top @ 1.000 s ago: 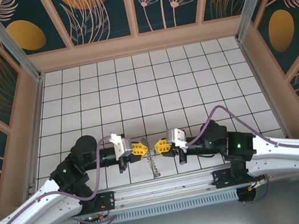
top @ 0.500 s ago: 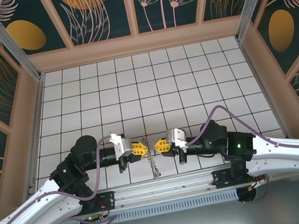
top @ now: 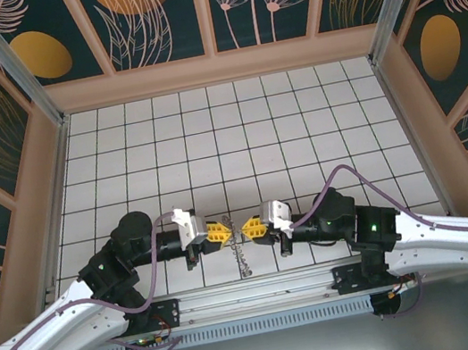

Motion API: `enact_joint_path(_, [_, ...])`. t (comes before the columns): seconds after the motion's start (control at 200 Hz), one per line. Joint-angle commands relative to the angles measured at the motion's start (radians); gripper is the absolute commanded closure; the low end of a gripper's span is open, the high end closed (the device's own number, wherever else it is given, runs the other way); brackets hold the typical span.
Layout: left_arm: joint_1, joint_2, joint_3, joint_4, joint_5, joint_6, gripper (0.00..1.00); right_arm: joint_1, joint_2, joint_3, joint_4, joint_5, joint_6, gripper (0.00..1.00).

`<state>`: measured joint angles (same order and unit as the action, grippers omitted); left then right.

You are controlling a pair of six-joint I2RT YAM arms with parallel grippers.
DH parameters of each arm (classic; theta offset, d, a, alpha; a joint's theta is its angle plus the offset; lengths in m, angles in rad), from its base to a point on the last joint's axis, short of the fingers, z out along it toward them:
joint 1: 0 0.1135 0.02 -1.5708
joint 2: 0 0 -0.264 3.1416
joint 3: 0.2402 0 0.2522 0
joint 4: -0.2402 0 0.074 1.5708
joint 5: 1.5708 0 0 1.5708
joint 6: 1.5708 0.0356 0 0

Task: Put the keys on the keyring

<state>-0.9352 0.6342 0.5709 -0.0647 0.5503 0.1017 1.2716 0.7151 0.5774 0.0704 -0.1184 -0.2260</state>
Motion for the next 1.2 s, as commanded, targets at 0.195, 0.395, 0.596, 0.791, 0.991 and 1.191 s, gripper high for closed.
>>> enact_joint_path(0.195, [-0.004,0.006,0.044,0.019,0.01,0.016,1.0,0.0,-0.002,0.01,0.02,0.01,0.016,1.0])
enact_joint_path(0.395, [-0.005,0.005,0.045,0.017,0.008,0.017,1.0,0.001,-0.009,0.007,0.003,0.005,0.029,1.0])
enact_joint_path(0.596, [-0.004,0.005,0.044,0.016,0.005,0.02,1.0,0.001,-0.008,0.007,-0.014,0.004,0.039,1.0])
enact_joint_path(0.791, [-0.004,0.005,0.043,0.017,0.007,0.017,1.0,0.001,-0.005,0.01,-0.003,-0.001,0.031,1.0])
enact_joint_path(0.991, [-0.005,0.015,0.046,0.014,0.011,0.017,1.0,0.002,0.005,0.012,0.015,-0.009,0.027,1.0])
enact_joint_path(1.191, [-0.005,0.015,0.044,0.013,0.01,0.018,1.0,0.001,0.012,0.01,0.025,-0.018,0.028,1.0])
